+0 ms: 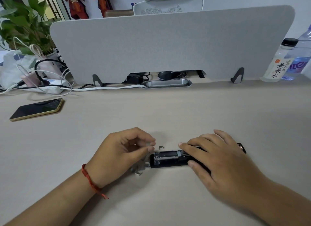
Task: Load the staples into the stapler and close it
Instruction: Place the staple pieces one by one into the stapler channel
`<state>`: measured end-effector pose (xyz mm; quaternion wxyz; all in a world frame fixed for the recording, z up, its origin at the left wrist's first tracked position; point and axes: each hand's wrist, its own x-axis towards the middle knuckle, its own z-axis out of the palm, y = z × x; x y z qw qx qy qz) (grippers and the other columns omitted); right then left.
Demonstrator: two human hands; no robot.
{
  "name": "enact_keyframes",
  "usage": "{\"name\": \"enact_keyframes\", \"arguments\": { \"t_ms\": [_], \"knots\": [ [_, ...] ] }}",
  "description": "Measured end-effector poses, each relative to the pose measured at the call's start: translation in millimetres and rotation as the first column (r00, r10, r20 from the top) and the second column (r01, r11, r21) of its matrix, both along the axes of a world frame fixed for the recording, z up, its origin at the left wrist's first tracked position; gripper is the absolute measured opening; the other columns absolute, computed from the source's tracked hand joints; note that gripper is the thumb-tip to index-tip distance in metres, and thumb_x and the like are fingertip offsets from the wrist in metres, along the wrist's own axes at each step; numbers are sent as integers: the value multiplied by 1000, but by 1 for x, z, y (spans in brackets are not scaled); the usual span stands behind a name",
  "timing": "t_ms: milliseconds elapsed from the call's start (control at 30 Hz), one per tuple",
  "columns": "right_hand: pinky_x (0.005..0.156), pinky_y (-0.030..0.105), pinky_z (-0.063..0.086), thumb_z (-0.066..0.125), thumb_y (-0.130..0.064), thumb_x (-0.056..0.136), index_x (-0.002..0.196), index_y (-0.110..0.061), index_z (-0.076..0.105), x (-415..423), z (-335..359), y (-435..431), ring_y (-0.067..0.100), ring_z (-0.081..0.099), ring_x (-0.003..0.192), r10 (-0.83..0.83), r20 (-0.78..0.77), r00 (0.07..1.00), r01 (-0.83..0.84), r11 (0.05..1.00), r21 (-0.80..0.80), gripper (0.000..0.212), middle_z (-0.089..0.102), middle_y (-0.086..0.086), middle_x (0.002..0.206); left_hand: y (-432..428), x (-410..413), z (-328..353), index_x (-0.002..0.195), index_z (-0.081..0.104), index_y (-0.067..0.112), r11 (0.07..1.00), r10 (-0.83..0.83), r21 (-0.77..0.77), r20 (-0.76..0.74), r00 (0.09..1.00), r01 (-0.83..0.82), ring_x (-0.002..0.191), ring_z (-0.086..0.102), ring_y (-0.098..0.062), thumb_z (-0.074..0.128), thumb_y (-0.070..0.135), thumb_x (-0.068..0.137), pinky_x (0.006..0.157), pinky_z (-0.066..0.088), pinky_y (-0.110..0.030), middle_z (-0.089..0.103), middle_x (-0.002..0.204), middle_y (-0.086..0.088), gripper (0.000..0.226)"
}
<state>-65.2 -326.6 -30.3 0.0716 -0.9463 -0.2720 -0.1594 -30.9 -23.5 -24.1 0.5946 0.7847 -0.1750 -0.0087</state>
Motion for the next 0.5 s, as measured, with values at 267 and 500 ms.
{"name": "enact_keyframes", "arguments": {
  "t_ms": [267,500],
  "knots": [
    [118,52,37,48,-43,104,143,-38,61,1,-1,0,13,60,119,3,-28,1000,-2,1000,24,42,63,-21,126,1,-1,3,106,84,26,997,-8,77,70,998,3,72,76,-9,85,20,88,62,58,-15,74,89,0,19],
    [118,48,32,48,-44,104,143,-40,59,1,-2,0,12,59,119,13,-28,1000,-12,999,39,41,62,-22,126,0,-5,7,100,79,25,999,24,50,-32,999,-23,64,74,-14,90,40,79,56,56,-19,77,85,-2,28]
  ]
}}
